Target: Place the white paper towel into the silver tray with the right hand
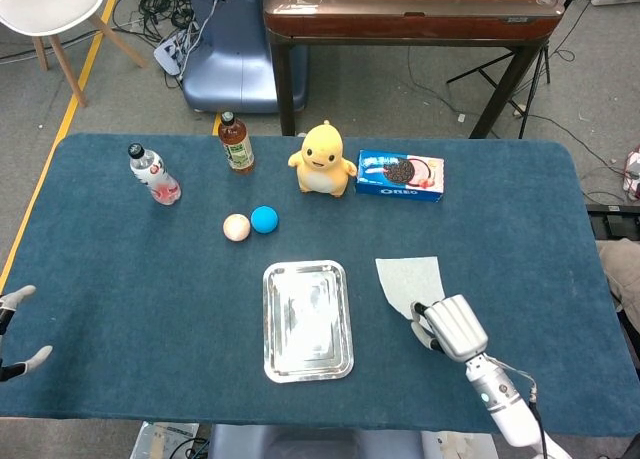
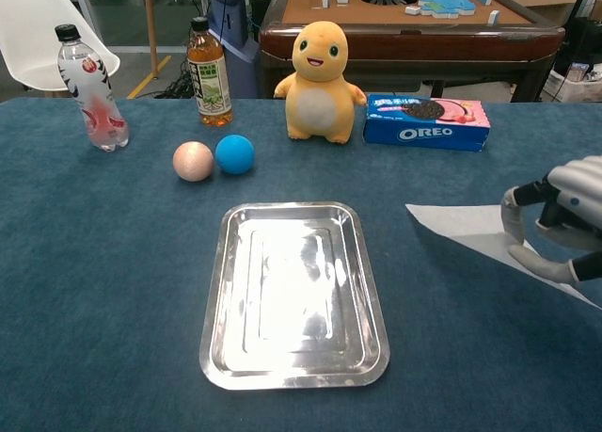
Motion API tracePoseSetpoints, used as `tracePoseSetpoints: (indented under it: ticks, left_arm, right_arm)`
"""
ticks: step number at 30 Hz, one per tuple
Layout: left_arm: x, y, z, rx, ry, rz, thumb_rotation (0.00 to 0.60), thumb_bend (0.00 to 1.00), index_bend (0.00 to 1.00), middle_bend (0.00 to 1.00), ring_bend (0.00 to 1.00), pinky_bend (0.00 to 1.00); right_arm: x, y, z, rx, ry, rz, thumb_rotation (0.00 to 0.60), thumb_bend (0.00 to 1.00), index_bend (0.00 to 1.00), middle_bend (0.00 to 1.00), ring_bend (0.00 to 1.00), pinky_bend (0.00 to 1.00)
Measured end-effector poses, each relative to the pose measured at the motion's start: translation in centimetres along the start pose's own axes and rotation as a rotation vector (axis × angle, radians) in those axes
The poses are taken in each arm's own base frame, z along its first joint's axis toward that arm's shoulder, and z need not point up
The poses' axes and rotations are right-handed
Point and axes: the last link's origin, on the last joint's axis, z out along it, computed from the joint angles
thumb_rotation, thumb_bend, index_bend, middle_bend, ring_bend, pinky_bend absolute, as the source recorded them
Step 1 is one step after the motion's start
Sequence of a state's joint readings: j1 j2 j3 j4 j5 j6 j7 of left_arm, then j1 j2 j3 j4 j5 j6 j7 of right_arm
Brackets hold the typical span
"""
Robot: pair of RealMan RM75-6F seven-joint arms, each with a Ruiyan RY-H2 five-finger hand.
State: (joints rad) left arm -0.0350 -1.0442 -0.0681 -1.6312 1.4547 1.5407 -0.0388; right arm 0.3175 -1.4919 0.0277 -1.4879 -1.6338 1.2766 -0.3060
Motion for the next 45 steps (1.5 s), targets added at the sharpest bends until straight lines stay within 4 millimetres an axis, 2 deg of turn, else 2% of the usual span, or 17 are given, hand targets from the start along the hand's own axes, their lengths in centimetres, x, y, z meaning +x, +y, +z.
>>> tracePoseSetpoints:
  ticks: [5,10,20,27,33,45]
  left_arm:
    - [0.4,-0.2,0.0,0.007,0.012,-0.003,0.600,0.14,0.20,0.27,0.20,0.42]
    - [0.6,-0.4,0.1,0.012,0.022,0.008,0.600,0.14,0.20,0.27,0.20,0.42]
    - [0.6,-0.7,0.2,0.022,0.020,0.013,0.600,0.14,0.20,0.27,0.20,0.42]
    - [0.6,-0.9,0.3,0.029,0.017,0.014,0.600,0.14,0.20,0.27,0.20,0.42]
    - [0.7,-1.1,0.3,0.034,0.016,0.012,0.600,0.14,0.21,0.27,0.20,0.42]
    - [0.5,-0.8,0.2,0.022,0.002,0.016,0.600,0.14,0.22,0.27,0.20,0.42]
  right_arm:
    - [1.3,-1.0,1.6,0.002,0.038,-0.021,0.600,0.48,0.62,1.00,1.00,1.00]
    - [2.3,-2.7,4.2,0.027,0.074,-0.026,0.600,0.48,0.63,1.00,1.00,1.00]
    - [3.0,-5.8,8.6,0.089,0.061,-0.058,0.600,0.48,0.63,1.00,1.00,1.00]
    - [3.6,-9.0,11.3,0.150,0.056,-0.049,0.600,0.48,0.63,1.00,1.00,1.00]
    - [4.1,-11.9,12.2,0.211,0.058,-0.039,0.600,0.48,0.64,1.00,1.00,1.00]
    - [4.6,-16.1,12.2,0.292,0.042,-0.005,0.600,0.48,0.66,1.00,1.00,1.00]
